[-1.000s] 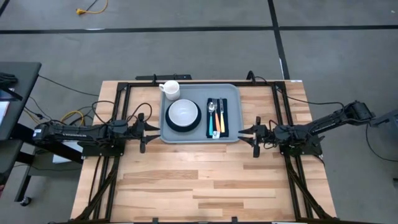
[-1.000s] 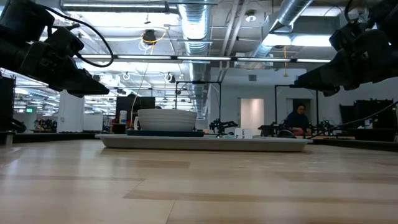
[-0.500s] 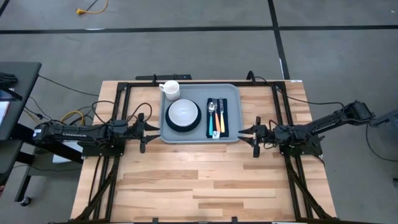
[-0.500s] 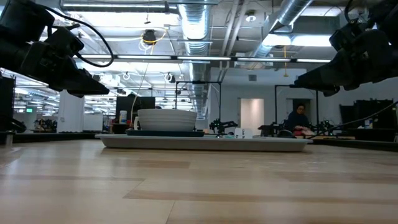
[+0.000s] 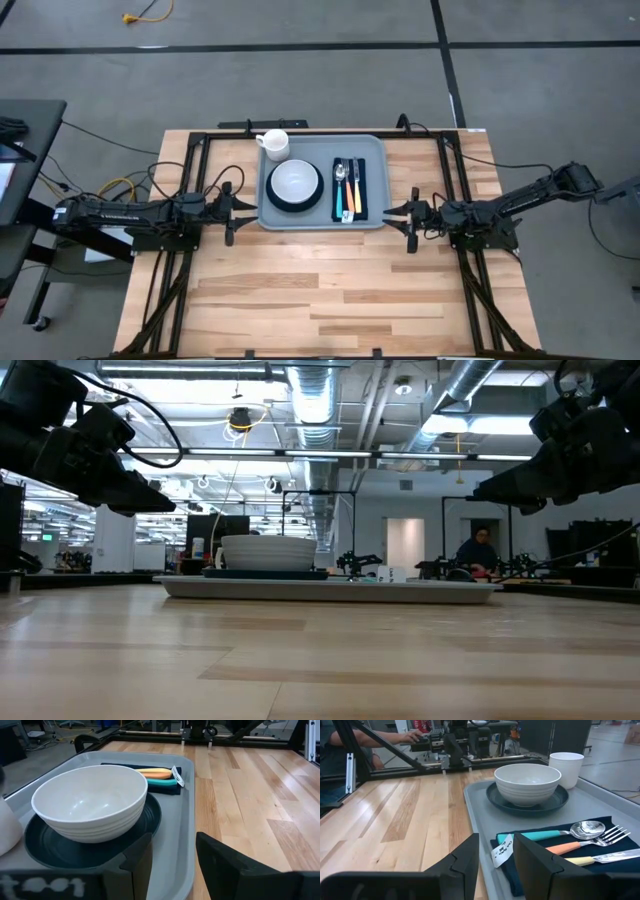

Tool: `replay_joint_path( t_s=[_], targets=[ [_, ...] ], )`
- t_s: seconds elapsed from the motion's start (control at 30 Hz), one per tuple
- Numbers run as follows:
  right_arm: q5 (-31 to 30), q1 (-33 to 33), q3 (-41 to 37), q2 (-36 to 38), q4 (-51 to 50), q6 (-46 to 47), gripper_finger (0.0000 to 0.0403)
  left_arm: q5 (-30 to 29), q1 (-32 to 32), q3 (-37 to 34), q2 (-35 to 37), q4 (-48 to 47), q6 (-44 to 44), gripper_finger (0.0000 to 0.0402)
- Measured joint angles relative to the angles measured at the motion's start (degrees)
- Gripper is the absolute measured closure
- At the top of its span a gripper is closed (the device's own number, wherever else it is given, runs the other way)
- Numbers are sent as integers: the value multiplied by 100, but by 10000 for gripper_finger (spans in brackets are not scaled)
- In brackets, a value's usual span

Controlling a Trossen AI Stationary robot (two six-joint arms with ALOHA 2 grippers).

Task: Set up tray
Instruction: Return to home position

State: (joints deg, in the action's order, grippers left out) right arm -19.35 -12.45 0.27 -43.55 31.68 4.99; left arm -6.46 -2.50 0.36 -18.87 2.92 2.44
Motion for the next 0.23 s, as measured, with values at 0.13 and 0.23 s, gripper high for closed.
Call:
replay_joint_path(
  t_s=[0.13,0.23],
  targets=[
    [0,1,1,1,1,0,290,0,0,2,2,0,21,260],
    [0,1,2,0,1,0,290,0,1,1,0,1,-25,260]
  ],
)
